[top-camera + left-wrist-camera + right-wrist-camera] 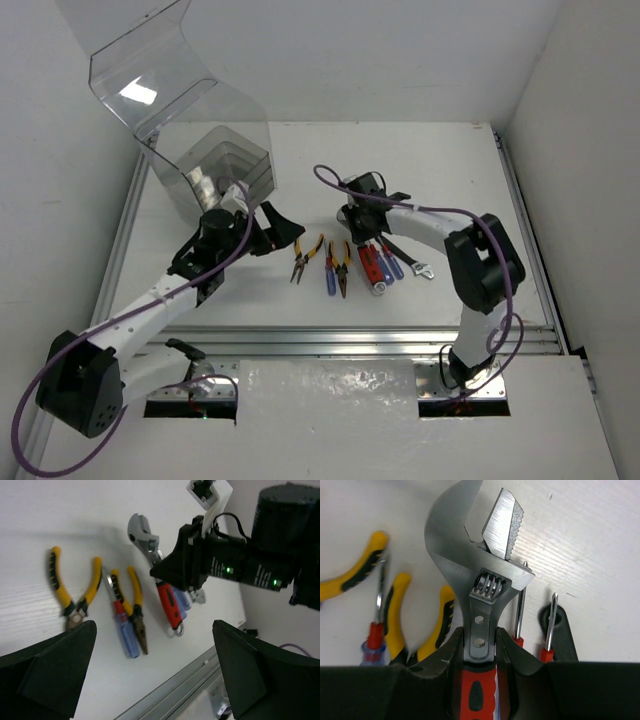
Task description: Sort the tools into containers
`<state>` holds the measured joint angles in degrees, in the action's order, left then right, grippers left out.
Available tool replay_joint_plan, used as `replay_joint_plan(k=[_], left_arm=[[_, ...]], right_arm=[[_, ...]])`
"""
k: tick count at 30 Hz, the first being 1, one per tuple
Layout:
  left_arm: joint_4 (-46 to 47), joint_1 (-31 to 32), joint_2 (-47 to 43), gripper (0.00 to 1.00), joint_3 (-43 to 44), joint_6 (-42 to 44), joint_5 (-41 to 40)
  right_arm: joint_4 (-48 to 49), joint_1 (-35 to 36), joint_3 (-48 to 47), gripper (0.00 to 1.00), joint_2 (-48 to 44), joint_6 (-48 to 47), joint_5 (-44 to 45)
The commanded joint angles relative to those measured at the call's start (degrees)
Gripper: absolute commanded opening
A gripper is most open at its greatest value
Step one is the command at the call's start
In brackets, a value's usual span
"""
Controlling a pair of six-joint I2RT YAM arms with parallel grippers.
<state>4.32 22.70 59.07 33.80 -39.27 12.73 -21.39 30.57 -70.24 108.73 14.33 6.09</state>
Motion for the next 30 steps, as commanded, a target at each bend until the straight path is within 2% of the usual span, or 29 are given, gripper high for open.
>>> replay_joint_plan(k=[1,13,18,21,26,30], left_arm=[[19.4,1.5,2.8,1.0,-1.3,-6.6,1.3],[38.9,9.8,19.6,0.92,-0.4,-7.5,1.4],[39.8,11.8,23.1,0.87,2.8,-7.4,0.3],[40.1,11.9,24.9,0.82,4.4,-8.5,-0.9],[37.8,11.9,25.5,0.67,5.7,-8.8,-3.1],[37.4,11.9,25.7,0.51,6.3,-9.4,-3.6]], right_arm=[[12.2,0.4,1.2,0.0,-9.2,-1.2,-1.5],[15.1,2.0,9.2,0.0,-22.8,0.1,-8.2],[16.3,3.5,11.8,0.0,-29.1,1.9,-12.3],[16.0,4.9,12.1,0.0,-30.8,2.4,-13.4],[15.9,6.0,12.1,0.0,-33.0,3.2,-14.1],[15.8,7.0,12.0,0.0,-34.1,3.4,-15.0]])
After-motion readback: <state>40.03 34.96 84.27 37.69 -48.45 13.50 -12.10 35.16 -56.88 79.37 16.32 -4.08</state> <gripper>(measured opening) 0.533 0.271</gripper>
